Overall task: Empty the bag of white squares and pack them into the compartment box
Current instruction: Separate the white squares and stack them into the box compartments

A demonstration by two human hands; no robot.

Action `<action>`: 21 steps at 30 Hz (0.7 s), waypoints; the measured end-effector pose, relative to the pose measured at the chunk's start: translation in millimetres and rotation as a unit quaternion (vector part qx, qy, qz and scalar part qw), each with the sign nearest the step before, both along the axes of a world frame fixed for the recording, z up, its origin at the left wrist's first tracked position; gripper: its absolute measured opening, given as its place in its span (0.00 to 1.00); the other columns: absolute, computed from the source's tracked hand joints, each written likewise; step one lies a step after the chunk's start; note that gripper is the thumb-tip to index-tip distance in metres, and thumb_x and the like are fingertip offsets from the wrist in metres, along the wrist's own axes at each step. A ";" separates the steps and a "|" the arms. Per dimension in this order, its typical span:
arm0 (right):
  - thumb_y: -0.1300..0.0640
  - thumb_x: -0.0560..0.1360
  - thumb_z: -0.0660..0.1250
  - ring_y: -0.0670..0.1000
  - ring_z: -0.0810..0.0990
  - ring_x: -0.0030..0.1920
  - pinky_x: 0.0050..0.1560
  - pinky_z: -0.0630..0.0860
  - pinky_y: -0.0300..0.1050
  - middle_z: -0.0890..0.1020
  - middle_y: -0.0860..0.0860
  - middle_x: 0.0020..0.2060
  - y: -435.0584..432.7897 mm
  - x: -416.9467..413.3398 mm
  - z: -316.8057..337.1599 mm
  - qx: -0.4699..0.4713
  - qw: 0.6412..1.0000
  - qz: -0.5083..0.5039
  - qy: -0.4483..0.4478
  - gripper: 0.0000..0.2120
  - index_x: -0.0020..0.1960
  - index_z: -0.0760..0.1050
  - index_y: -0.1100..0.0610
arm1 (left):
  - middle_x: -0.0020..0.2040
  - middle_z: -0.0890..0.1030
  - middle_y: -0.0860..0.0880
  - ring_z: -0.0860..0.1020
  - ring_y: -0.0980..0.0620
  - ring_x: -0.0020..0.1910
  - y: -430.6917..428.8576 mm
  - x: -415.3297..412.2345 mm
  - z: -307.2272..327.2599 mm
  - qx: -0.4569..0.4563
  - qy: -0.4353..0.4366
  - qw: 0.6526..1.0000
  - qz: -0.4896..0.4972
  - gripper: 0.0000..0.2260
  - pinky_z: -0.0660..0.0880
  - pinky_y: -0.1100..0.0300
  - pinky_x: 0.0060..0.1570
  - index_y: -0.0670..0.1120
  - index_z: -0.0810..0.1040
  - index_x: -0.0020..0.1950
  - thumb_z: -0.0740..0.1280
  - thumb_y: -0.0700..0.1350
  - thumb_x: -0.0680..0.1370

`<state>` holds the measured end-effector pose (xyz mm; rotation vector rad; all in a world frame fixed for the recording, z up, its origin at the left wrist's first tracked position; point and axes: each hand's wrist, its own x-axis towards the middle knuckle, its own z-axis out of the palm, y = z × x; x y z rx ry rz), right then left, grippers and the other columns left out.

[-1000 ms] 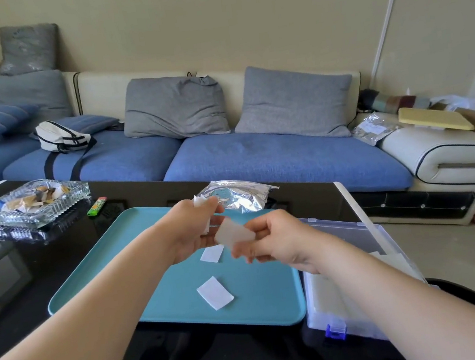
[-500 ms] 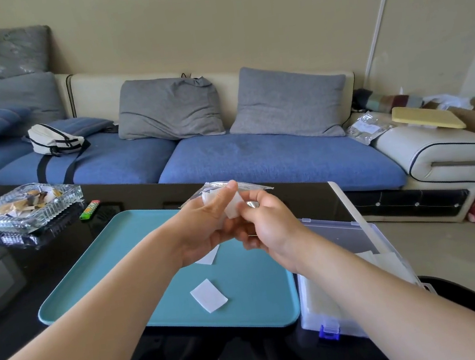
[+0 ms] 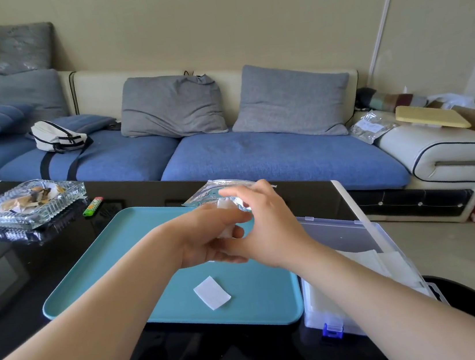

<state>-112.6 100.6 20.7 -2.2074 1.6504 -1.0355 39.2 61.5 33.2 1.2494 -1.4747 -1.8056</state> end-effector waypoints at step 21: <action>0.54 0.76 0.75 0.41 0.79 0.54 0.55 0.74 0.33 0.82 0.42 0.55 -4.7 -1.2 -14.5 -0.053 0.993 0.101 -0.032 0.20 0.66 0.79 0.46 | 0.44 0.82 0.45 0.85 0.47 0.43 3.0 7.0 3.2 0.013 0.004 0.999 -0.032 0.05 0.83 0.46 0.51 0.42 0.79 0.52 0.65 0.42 0.83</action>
